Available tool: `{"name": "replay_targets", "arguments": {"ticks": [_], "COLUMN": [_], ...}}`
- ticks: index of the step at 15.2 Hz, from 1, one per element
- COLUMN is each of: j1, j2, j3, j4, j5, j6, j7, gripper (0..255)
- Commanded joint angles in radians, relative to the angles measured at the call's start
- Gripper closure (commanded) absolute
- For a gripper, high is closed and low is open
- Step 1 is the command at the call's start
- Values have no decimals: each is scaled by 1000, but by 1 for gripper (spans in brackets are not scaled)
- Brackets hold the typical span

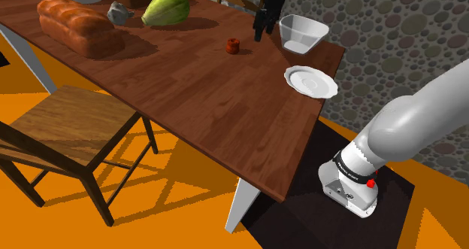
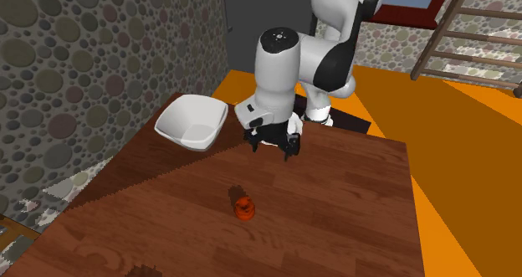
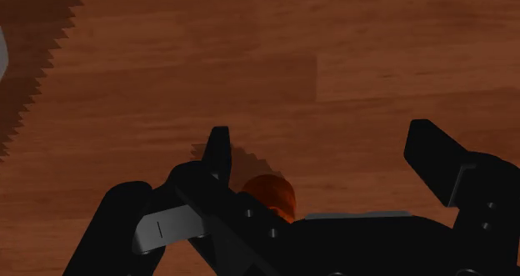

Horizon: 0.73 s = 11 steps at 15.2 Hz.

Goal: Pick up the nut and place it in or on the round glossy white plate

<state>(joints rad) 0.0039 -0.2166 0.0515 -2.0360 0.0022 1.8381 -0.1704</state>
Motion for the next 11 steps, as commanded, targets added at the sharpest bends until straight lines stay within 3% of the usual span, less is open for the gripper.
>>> {"name": "replay_targets", "arguments": {"ticks": [1, 11], "j1": [-1, 4], "j2": [80, 464], "j3": [0, 3], "j4": [57, 414], "j5": [-5, -30], "j6": [21, 33], "j7": [-2, 2], "gripper": [0, 0]}}
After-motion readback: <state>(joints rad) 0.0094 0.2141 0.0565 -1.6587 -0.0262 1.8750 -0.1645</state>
